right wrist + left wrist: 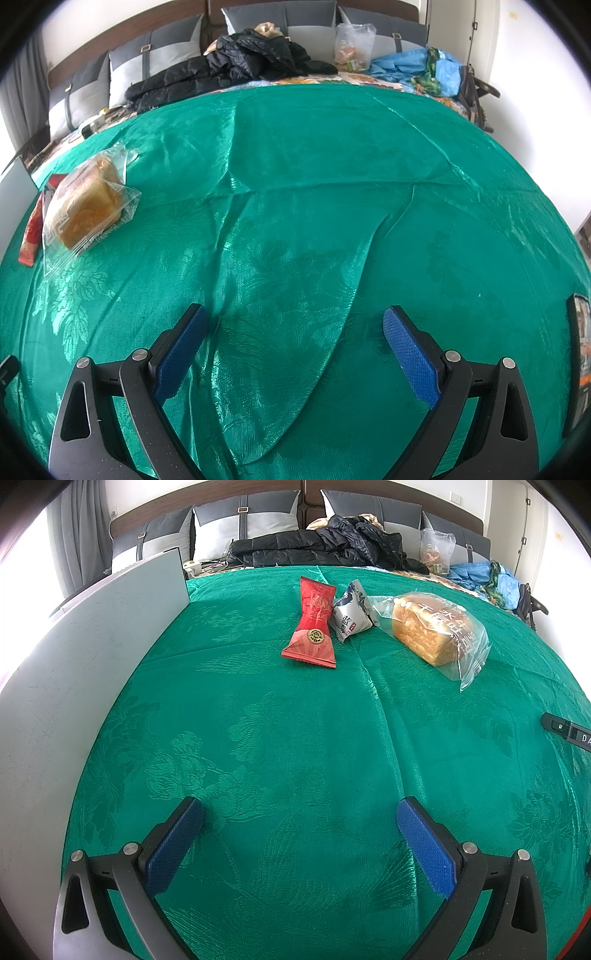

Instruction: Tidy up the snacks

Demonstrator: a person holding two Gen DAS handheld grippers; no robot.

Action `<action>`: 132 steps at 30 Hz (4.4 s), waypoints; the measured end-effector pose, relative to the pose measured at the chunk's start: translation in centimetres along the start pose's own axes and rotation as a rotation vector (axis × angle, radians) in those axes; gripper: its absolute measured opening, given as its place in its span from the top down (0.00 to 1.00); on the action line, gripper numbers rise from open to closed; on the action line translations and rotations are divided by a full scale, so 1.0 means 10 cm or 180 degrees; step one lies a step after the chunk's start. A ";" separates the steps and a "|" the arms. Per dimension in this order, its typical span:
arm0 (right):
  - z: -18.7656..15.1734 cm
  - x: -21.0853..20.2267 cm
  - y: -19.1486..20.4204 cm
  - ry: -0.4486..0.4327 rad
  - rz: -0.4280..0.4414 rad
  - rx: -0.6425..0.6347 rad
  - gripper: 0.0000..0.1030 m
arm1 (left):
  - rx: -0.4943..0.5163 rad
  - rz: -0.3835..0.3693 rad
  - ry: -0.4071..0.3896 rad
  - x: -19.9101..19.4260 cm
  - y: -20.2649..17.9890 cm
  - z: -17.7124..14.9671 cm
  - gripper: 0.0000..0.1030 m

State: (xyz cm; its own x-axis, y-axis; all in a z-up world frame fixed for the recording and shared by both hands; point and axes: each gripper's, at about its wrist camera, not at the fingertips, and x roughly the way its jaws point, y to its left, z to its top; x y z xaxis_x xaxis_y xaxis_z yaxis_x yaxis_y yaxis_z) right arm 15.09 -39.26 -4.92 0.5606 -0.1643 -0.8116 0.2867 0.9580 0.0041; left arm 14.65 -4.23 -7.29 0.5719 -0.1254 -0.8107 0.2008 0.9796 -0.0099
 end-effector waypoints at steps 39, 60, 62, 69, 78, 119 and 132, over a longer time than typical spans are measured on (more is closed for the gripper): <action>0.01 -0.01 0.01 0.0005 -0.0018 -0.0011 0.05 | 0.0100 -0.0342 0.0343 0.86 0.01 1.46 0.83; 0.01 -0.01 0.03 0.0008 -0.0005 0.0003 0.04 | -0.0177 0.0142 0.0098 0.12 0.40 0.10 0.00; 0.00 -0.01 0.03 0.0007 0.0001 0.0005 0.04 | -0.0161 0.0134 0.0000 0.11 0.40 0.06 0.00; 0.01 0.00 0.04 0.0104 0.0006 -0.0035 0.06 | -0.0168 0.0125 0.0002 0.12 0.43 0.04 0.00; 0.86 -0.33 1.17 -0.0208 0.0987 -0.0949 0.07 | -0.0169 0.0126 0.0004 0.12 0.43 0.05 0.00; -0.49 -0.27 0.83 0.0002 0.0649 -0.0873 0.09 | -0.0170 0.0127 0.0009 0.11 0.40 0.08 0.00; -0.50 -0.26 0.83 0.0001 0.0652 -0.0871 0.08 | -0.0170 0.0127 0.0011 0.11 0.40 0.09 0.00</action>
State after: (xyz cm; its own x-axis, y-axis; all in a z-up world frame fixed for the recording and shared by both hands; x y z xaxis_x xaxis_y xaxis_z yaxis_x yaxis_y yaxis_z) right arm 12.17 -29.76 -5.72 0.5847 0.0380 -0.8104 -0.0509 0.9987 0.0101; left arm 16.75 -0.57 -7.71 0.5759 -0.0857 -0.8130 0.1352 0.9908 -0.0086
